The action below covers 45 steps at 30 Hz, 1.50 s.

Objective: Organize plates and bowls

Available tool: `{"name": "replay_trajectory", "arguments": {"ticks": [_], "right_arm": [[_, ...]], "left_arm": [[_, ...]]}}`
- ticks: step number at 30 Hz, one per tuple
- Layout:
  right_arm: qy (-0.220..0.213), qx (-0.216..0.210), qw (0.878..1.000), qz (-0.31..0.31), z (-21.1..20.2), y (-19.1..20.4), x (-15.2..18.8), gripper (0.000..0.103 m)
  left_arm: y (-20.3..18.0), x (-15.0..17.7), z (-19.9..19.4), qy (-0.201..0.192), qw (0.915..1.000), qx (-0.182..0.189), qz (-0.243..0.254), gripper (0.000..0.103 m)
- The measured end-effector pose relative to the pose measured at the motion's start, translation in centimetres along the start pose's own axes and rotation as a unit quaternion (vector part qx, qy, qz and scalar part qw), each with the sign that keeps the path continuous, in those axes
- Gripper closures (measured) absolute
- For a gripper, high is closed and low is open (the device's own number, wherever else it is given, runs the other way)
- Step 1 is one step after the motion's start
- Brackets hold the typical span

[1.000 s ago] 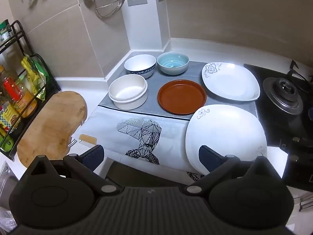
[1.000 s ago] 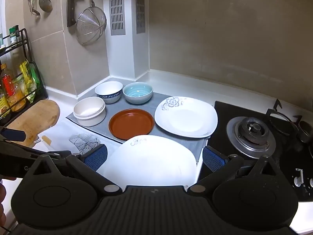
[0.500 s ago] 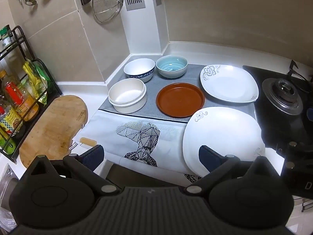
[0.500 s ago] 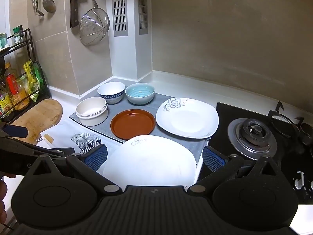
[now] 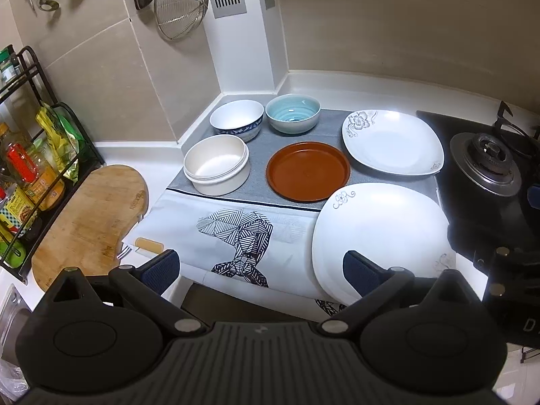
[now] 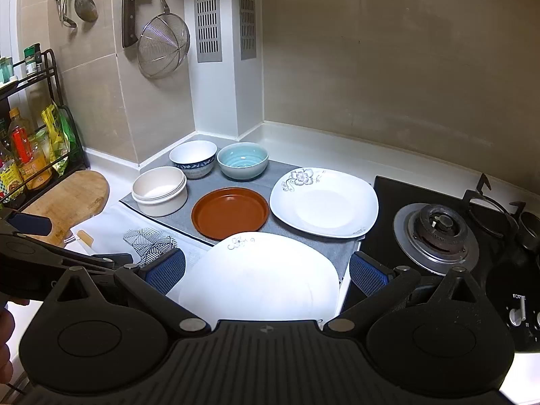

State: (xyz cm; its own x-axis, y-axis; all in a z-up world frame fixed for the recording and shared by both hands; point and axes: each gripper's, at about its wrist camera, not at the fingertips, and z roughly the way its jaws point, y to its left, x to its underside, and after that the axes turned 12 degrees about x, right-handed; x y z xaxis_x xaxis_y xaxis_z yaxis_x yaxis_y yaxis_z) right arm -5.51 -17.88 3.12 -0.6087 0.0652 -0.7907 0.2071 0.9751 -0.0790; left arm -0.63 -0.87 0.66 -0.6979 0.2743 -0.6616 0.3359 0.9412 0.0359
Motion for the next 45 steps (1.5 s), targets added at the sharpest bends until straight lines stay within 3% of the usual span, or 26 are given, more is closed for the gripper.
{"name": "replay_trajectory", "arguments": {"ticks": [45], "right_arm": [[0.007,0.003,1.0,0.005,1.5,-0.6,-0.4,0.0]], "left_arm": [[-1.0,-1.3,1.6,0.002,1.0,0.002,0.007,0.0]]}}
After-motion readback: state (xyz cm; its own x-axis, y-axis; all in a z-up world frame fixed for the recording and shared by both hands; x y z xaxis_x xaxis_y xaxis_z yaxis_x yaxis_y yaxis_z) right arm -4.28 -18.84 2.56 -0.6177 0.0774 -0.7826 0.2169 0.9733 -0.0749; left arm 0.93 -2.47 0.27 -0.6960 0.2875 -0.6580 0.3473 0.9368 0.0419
